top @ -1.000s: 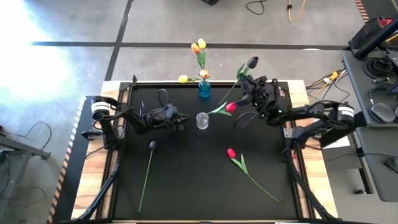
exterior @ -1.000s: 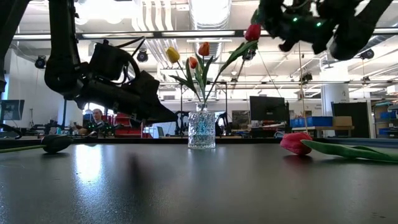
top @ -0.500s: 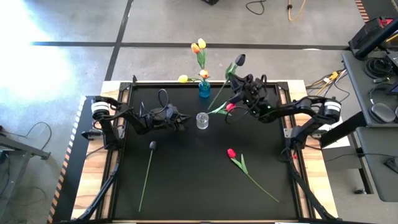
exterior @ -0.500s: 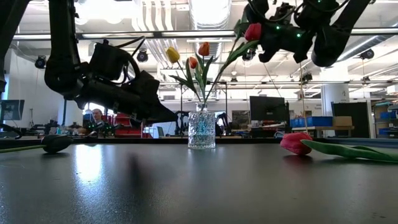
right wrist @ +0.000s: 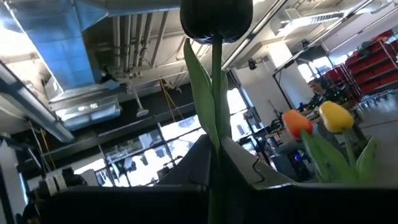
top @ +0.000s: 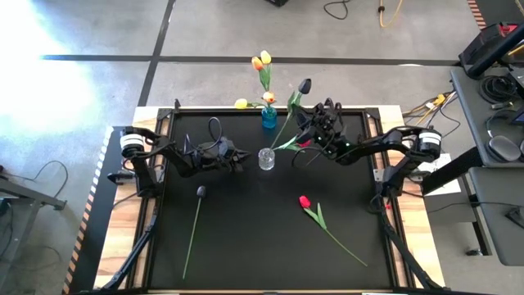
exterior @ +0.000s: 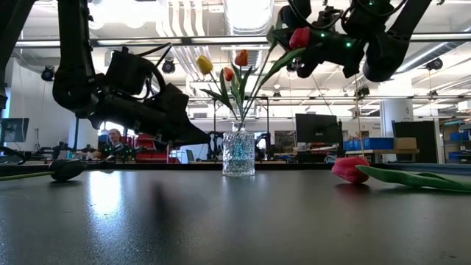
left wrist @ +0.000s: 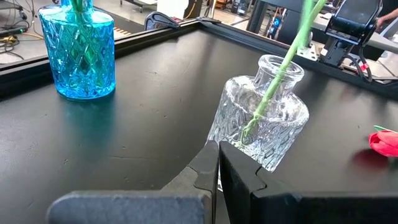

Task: Sort flowers into vase by color
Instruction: Put the right black tulip into the transparent vase

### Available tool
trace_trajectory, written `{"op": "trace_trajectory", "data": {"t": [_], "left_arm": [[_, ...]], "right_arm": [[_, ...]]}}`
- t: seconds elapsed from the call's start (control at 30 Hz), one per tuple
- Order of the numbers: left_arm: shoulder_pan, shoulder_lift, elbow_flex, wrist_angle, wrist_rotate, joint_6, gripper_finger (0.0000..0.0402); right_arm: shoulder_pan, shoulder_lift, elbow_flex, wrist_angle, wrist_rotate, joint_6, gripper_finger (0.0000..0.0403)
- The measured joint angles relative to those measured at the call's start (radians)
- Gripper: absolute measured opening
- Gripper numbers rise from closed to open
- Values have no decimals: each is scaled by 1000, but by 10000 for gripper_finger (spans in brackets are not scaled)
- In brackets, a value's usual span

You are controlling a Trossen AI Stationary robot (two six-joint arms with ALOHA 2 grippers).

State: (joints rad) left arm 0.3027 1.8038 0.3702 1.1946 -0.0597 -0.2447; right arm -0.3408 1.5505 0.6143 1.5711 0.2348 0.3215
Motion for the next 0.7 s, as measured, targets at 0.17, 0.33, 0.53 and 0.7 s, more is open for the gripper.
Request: {"op": "trace_trajectory", "data": {"t": [0.17, 0.33, 0.53, 0.7], "left_arm": [[0, 0, 0, 3, 0, 0, 0], [0, 0, 0, 2, 0, 0, 0], [0, 0, 0, 2, 0, 0, 0], [0, 0, 0, 2, 0, 0, 0]], "right_arm": [[32, 50, 36, -1, -2, -79, 12], [60, 93, 83, -1, -40, -179, 12], [92, 115, 107, -1, -60, -279, 12], [103, 115, 107, -55, -60, -333, 13]]}}
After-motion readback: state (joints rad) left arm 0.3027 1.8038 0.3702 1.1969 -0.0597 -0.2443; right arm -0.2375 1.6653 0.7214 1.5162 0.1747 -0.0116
